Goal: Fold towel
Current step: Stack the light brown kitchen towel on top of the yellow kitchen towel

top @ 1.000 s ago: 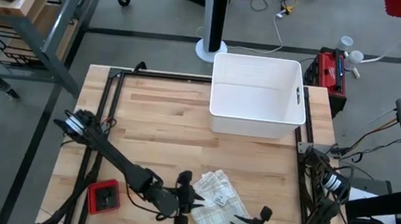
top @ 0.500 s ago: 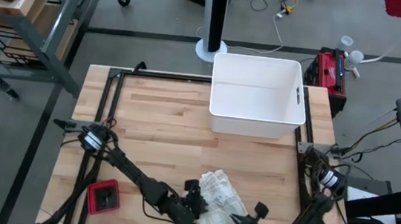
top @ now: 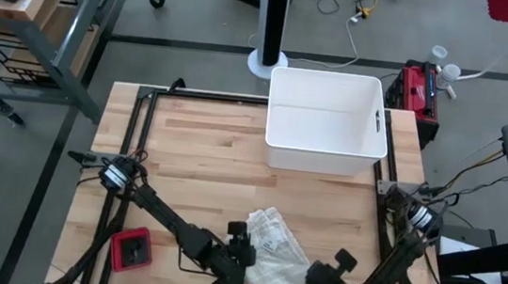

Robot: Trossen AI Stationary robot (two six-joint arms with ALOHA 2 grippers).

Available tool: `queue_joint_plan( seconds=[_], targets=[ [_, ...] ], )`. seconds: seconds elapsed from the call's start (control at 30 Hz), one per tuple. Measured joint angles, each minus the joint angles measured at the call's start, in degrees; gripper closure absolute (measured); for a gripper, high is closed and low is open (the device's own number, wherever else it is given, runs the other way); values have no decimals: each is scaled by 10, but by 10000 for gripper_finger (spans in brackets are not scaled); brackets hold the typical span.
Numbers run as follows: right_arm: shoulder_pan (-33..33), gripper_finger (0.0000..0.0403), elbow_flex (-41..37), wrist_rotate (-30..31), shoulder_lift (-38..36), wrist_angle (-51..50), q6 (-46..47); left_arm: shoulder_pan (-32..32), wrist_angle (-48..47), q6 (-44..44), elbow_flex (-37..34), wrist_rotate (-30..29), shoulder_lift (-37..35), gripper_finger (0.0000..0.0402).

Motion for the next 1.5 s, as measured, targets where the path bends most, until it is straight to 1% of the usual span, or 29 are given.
queue_joint_plan(
  seconds=[0.13,0.27,0.4,0.5,0.57,0.67,0.83,0.93,1.27,1.5],
  targets=[
    [6,403,0,16,-44,24,-4,0,-2,12,5,5,-6,326],
    [7,403,0,37,-81,106,-72,-1,-2,38,31,10,-17,326],
    [-8,403,0,34,-86,178,-141,-2,-1,67,59,27,-21,326],
    [-20,403,0,5,-82,205,-166,-4,0,74,85,67,-21,326],
    [-25,403,0,-6,-76,207,-173,-6,8,73,96,97,-21,326],
    [-36,403,-1,-26,-69,208,-187,-10,29,71,89,132,-19,326],
    [-59,403,-1,-54,-55,215,-197,-14,68,66,74,138,-18,326],
    [-70,403,-1,-72,-49,217,-206,-13,71,52,66,149,-18,326],
    [-102,403,-3,-144,-12,215,-248,-15,99,-7,-7,160,-18,326],
    [-103,403,-6,-145,-12,153,-226,-17,104,-34,-28,164,-19,326]
  ],
)
